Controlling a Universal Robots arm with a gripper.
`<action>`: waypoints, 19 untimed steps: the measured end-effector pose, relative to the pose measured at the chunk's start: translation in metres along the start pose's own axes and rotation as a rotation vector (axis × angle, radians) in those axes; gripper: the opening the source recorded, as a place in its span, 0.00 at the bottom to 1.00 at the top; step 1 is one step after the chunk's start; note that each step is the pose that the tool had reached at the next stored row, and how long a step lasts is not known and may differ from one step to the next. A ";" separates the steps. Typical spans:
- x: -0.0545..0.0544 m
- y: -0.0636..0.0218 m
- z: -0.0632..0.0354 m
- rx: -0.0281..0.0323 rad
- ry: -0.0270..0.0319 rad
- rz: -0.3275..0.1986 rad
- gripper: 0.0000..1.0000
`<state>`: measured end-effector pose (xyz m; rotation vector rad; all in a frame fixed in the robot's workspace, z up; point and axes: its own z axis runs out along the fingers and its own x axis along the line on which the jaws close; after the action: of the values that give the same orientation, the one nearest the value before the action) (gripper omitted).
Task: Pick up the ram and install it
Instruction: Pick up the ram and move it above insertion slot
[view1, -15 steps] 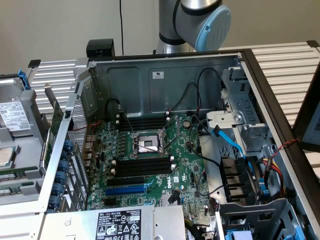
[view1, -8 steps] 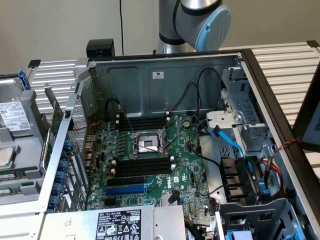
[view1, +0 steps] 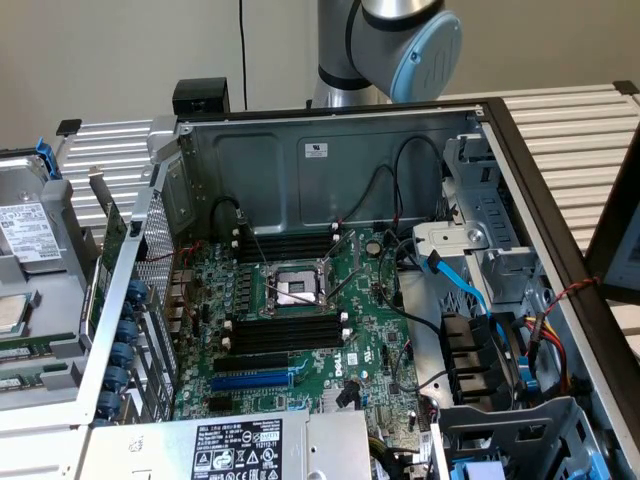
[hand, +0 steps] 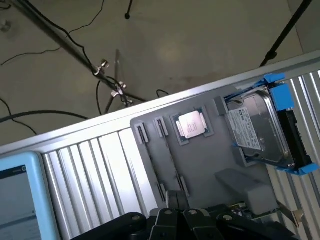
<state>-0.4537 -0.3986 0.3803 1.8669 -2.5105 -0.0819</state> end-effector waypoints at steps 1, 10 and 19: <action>0.000 0.0001 0.0000 -0.0004 0.0009 -0.019 0.10; 0.000 0.0003 0.0000 -0.0039 0.0090 -0.182 0.10; 0.000 0.0004 0.0001 -0.0070 0.0162 -0.326 0.10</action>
<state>-0.4541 -0.3986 0.3802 2.2440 -2.1681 -0.0773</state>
